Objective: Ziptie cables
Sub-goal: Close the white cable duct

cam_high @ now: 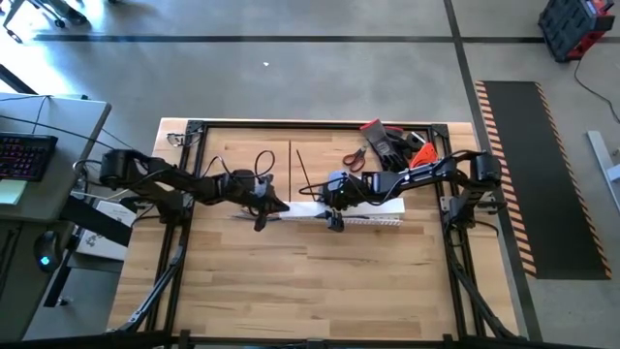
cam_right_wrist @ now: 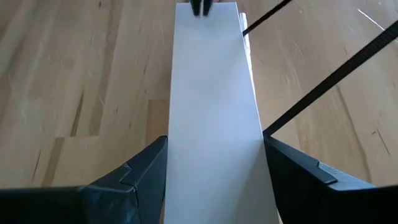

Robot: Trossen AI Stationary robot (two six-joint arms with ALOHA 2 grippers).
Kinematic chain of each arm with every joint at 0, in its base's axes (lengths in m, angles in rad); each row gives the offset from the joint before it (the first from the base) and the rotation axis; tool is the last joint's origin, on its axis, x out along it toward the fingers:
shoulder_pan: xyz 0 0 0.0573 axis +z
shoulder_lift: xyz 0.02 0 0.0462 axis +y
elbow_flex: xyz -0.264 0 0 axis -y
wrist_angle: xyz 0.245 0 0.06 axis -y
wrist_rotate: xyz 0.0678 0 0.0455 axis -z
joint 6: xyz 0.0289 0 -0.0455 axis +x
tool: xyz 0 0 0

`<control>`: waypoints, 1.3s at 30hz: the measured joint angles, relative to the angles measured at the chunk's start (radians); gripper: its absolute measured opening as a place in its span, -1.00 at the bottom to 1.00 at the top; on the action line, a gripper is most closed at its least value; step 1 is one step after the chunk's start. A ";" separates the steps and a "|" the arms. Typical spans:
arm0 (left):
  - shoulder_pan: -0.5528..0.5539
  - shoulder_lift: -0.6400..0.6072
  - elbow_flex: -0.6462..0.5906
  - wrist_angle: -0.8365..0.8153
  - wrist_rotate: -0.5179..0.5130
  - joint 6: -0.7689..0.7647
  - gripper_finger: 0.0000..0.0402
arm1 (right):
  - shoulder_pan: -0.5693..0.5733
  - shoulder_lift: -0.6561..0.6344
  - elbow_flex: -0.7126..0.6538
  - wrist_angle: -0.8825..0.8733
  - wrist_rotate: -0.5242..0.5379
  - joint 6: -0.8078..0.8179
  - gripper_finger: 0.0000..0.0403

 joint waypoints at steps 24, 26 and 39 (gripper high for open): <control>0.050 -0.024 -0.002 -0.237 -0.104 0.083 -0.62 | 0.004 -0.119 0.000 -0.149 0.149 -0.038 0.05; 0.050 0.010 -0.002 -0.194 -0.104 0.083 -0.48 | 0.008 -0.141 0.000 -0.176 0.153 -0.037 0.05; 0.033 0.313 0.000 0.217 -0.001 0.059 -0.40 | 0.064 -0.165 0.000 -0.224 0.179 0.014 0.05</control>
